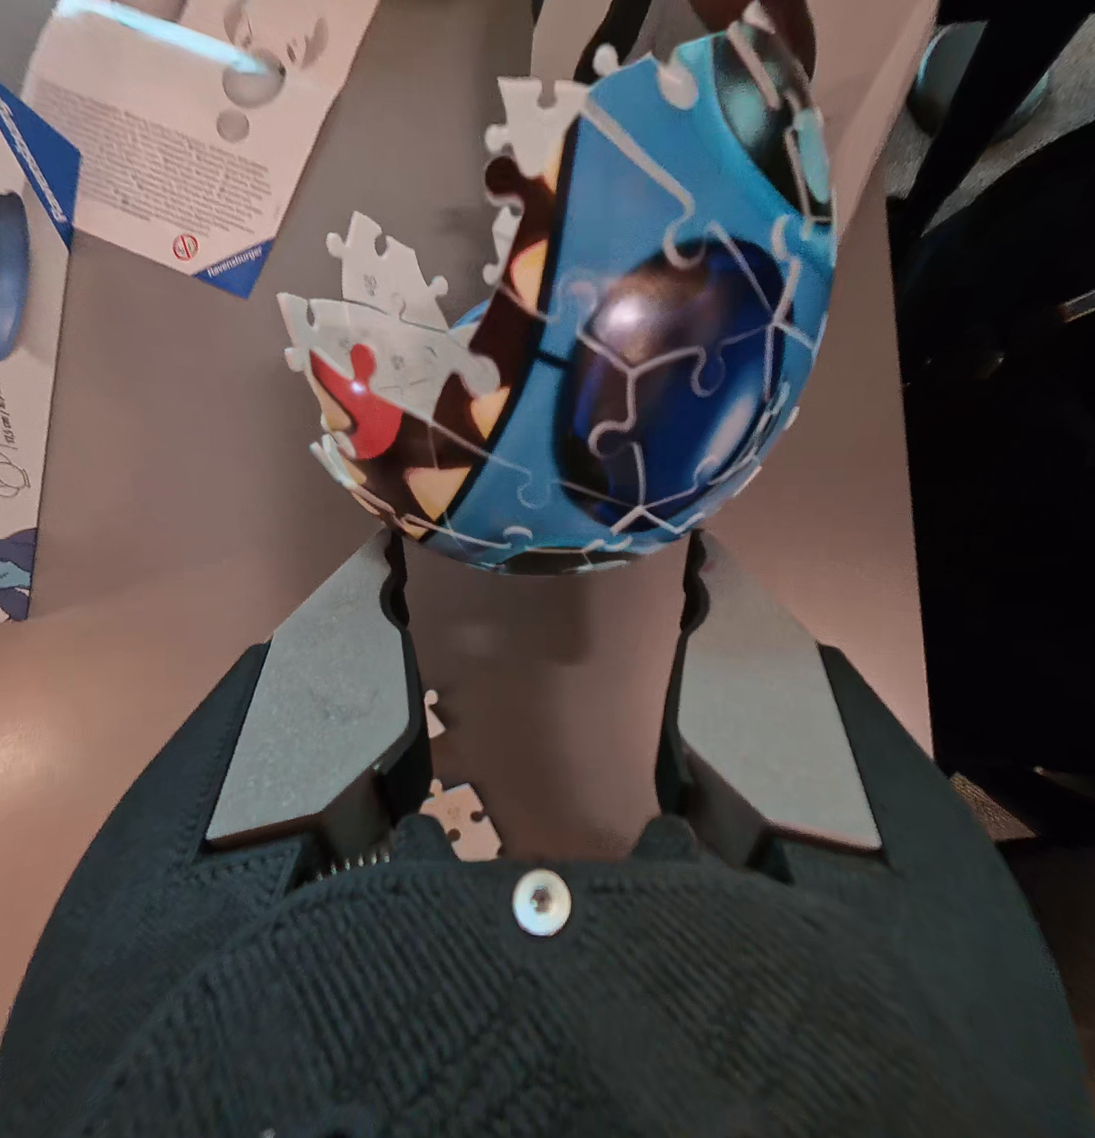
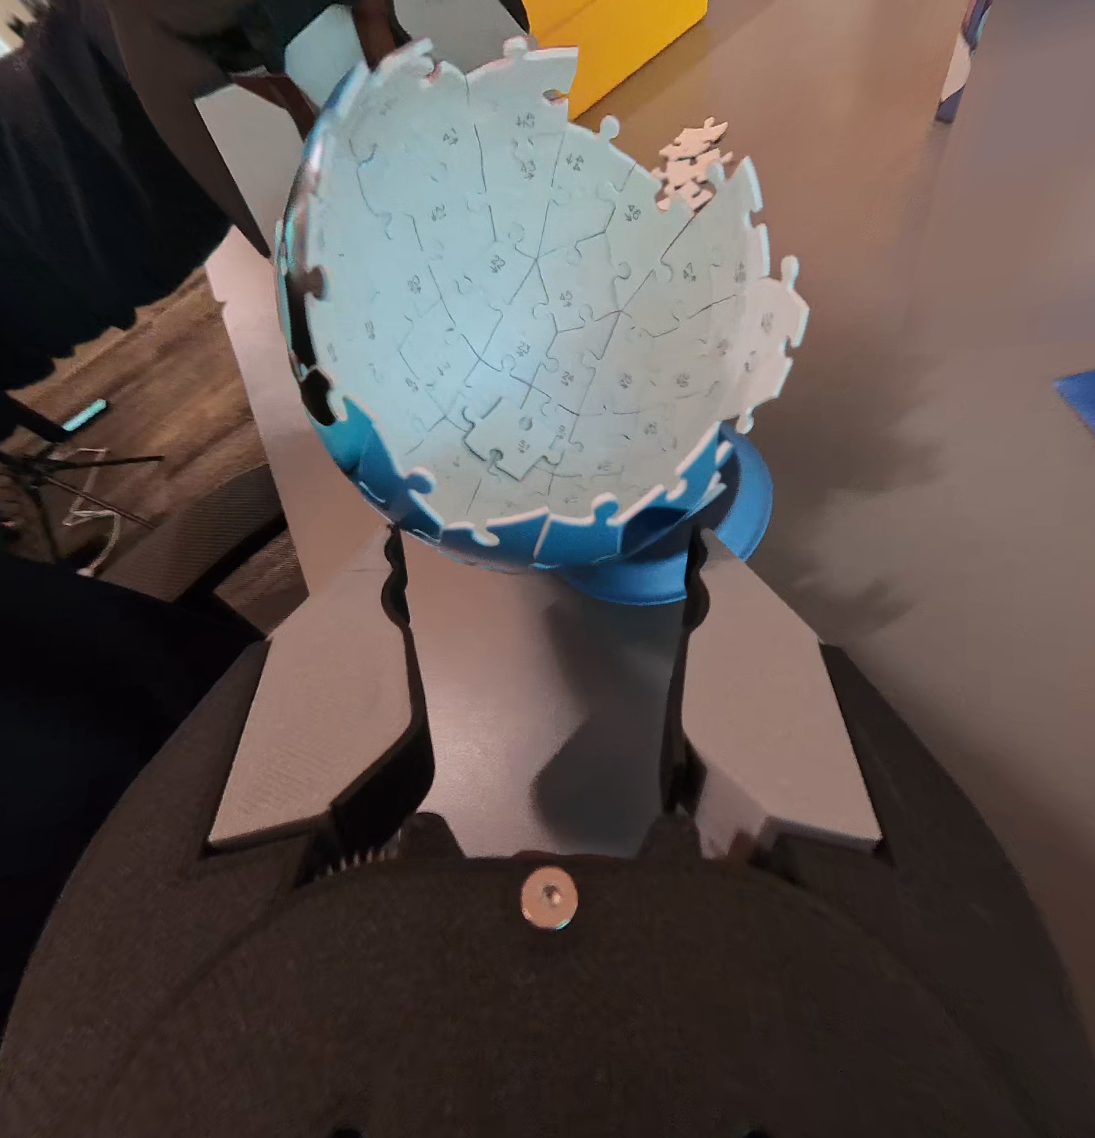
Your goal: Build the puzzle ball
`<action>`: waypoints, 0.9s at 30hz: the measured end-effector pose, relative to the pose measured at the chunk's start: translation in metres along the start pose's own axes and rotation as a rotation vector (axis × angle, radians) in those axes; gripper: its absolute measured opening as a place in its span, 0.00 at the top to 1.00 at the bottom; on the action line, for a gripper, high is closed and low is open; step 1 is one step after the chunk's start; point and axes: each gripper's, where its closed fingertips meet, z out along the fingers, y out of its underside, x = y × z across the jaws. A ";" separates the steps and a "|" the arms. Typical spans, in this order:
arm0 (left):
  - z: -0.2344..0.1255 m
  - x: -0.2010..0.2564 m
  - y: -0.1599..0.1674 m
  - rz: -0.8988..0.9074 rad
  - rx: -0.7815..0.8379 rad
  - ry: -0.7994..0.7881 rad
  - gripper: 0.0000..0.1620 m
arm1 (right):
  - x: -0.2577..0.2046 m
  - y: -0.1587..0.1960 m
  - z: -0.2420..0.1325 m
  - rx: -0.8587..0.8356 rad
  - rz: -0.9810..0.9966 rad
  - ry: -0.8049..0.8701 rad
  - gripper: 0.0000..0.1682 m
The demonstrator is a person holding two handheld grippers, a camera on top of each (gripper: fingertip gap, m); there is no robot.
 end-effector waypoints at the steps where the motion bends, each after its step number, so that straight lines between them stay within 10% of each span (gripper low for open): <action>1: 0.000 0.001 0.001 -0.004 -0.017 -0.002 0.46 | -0.001 0.001 0.000 -0.009 0.014 -0.017 0.47; 27: 0.013 -0.010 -0.004 0.020 0.308 -0.180 0.47 | 0.017 0.006 -0.036 0.068 -0.282 0.414 0.47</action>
